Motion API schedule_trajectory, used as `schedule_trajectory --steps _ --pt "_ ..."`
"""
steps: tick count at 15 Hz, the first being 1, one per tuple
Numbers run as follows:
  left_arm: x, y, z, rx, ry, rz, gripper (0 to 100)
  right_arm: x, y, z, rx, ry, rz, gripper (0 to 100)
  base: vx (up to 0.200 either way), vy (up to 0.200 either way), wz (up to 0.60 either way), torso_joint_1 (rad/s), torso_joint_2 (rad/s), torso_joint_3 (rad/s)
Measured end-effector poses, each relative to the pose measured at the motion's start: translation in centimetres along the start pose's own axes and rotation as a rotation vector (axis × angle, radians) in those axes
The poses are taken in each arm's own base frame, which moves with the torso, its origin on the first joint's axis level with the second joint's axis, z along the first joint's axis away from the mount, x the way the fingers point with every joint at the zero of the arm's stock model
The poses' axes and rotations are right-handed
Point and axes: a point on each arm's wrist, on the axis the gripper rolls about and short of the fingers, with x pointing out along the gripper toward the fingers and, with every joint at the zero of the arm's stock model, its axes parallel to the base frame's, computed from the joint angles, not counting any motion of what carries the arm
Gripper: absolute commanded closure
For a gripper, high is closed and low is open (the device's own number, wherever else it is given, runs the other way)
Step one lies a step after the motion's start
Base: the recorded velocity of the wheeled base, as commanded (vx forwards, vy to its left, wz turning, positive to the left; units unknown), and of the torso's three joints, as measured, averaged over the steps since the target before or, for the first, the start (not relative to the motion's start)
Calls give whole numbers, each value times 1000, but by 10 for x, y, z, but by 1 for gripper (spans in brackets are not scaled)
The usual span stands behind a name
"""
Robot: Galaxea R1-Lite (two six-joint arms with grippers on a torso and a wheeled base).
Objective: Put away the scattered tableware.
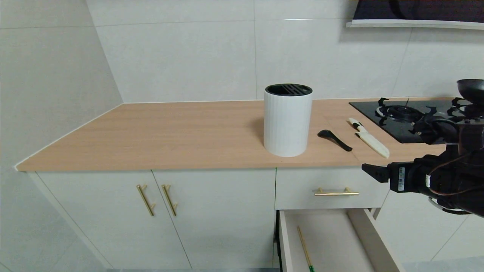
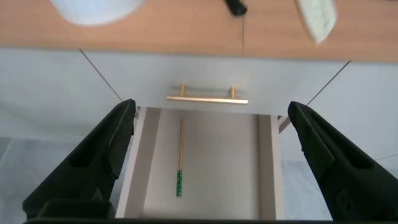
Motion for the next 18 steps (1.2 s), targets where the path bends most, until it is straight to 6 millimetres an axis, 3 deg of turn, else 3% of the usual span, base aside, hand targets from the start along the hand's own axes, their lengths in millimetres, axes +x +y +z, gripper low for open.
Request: schedule_trajectory --steps 4,12,15,18 --pt "0 0 0 0 0 0 0 1 0 -1 0 3 0 0 0 0 0 177 -397 -220" --pt "0 0 0 0 0 0 0 16 0 -3 -20 34 -12 0 0 0 0 11 -23 -12" --pt "0 0 0 0 0 0 0 41 -5 14 -26 -17 -22 0 0 0 0 0 0 0" --pt "0 0 0 0 0 0 0 86 -12 36 -21 -62 26 0 0 0 0 0 0 0"
